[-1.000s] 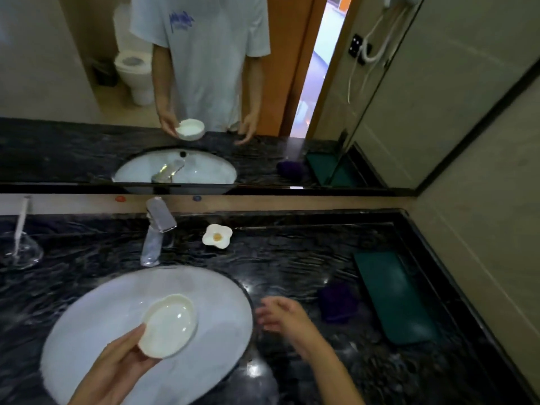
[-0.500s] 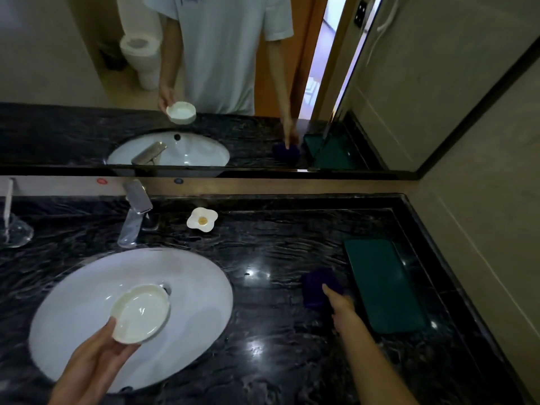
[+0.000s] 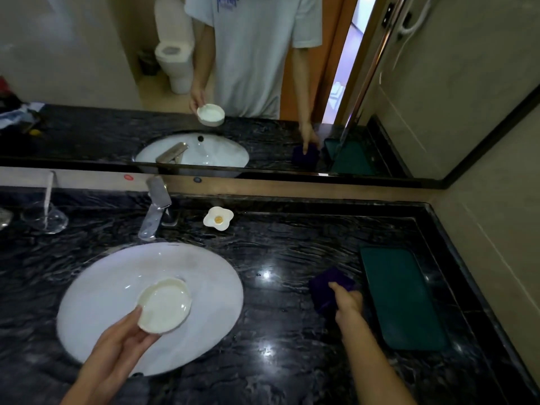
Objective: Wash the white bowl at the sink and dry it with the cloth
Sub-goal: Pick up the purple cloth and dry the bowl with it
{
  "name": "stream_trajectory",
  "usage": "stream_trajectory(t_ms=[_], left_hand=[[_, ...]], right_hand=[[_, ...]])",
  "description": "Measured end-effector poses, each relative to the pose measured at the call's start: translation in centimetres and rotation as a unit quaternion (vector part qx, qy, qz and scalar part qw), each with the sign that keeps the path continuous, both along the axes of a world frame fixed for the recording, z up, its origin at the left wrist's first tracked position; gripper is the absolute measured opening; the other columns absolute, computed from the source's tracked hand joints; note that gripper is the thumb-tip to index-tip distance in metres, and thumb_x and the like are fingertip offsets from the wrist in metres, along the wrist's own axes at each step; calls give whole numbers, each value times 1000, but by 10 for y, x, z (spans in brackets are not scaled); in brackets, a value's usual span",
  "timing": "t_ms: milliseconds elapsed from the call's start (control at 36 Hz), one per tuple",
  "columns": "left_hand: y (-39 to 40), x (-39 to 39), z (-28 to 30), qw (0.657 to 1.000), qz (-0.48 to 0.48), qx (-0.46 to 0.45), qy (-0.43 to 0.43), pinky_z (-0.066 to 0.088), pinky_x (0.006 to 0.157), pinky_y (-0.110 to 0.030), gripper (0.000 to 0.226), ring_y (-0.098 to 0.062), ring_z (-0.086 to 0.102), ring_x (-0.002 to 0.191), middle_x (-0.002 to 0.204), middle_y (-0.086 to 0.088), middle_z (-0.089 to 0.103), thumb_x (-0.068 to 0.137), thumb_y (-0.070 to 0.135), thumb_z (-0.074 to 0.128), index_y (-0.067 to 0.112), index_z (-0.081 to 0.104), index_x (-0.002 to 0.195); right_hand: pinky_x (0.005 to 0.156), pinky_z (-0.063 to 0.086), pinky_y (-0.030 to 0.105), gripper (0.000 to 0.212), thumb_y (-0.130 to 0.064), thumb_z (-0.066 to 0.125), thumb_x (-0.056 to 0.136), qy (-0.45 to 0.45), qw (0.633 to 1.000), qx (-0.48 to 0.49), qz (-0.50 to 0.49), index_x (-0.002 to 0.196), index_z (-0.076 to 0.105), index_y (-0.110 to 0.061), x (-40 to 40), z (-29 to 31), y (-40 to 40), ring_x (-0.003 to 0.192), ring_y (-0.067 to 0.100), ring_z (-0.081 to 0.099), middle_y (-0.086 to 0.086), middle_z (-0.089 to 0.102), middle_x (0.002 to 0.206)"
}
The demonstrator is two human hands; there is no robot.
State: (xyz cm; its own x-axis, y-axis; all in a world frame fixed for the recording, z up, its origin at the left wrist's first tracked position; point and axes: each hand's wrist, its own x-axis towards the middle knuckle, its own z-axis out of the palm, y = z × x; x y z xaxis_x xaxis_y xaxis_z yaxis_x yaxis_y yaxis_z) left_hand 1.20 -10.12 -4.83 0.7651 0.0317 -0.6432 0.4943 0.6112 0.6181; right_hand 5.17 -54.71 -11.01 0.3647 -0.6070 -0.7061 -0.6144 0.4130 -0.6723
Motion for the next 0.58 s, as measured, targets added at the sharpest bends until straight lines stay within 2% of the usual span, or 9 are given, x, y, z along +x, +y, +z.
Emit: stream_trajectory(t_ms=[83, 194, 250, 306, 389, 500, 583], left_hand=[[-1, -1, 4, 1000, 6, 12, 1, 62, 81, -45, 42, -27, 70, 108, 135, -21, 62, 102, 19, 48, -6, 52, 135], [1, -4, 4, 1000, 8, 5, 11, 60, 84, -48, 42, -29, 68, 113, 135, -21, 63, 101, 20, 49, -6, 53, 135], [2, -5, 5, 1000, 8, 5, 13, 59, 86, -49, 39, -29, 68, 114, 134, -19, 65, 101, 19, 49, -4, 59, 130], [1, -6, 5, 1000, 1, 5, 11, 58, 87, -51, 35, -29, 68, 113, 129, -18, 68, 101, 19, 49, -3, 69, 119], [2, -6, 4, 1000, -6, 10, 8, 57, 87, -52, 35, -30, 69, 113, 127, -18, 70, 101, 19, 50, -6, 68, 118], [5, -4, 6, 999, -28, 31, 13, 53, 95, -54, 40, -35, 63, 123, 131, -20, 67, 98, 23, 55, -4, 60, 127], [4, -4, 10, 998, -39, 41, 13, 58, 91, -46, 34, -35, 65, 118, 122, -20, 72, 97, 21, 56, -5, 63, 120]], right_hand=[[96, 54, 50, 69, -7, 81, 76, -30, 999, 35, -18, 137, 48, 0, 0, 8, 0, 112, 37, 61, 23, 59, 133], [97, 52, 53, 56, -3, 76, 81, -74, 993, 90, -27, 132, 51, 1, -1, 22, 2, 104, 33, 60, 20, 61, 120], [88, 56, 49, 54, -3, 75, 81, -93, 988, 118, -29, 131, 53, -1, -3, 28, 5, 106, 34, 62, 20, 62, 120], [76, 60, 43, 43, -1, 72, 81, -119, 981, 152, -29, 122, 60, -1, -6, 33, 10, 103, 35, 65, 23, 66, 120], [70, 63, 40, 45, 3, 65, 81, -155, 963, 219, -9, 126, 61, 0, -11, 42, 23, 99, 33, 65, 22, 68, 116], [88, 58, 50, 61, 9, 68, 72, -209, 924, 317, 42, 131, 58, -3, -20, 56, 44, 112, 34, 62, 22, 68, 118], [90, 57, 52, 59, 10, 69, 74, -221, 914, 329, 85, 130, 59, -4, -23, 66, 70, 114, 37, 62, 24, 66, 122]])
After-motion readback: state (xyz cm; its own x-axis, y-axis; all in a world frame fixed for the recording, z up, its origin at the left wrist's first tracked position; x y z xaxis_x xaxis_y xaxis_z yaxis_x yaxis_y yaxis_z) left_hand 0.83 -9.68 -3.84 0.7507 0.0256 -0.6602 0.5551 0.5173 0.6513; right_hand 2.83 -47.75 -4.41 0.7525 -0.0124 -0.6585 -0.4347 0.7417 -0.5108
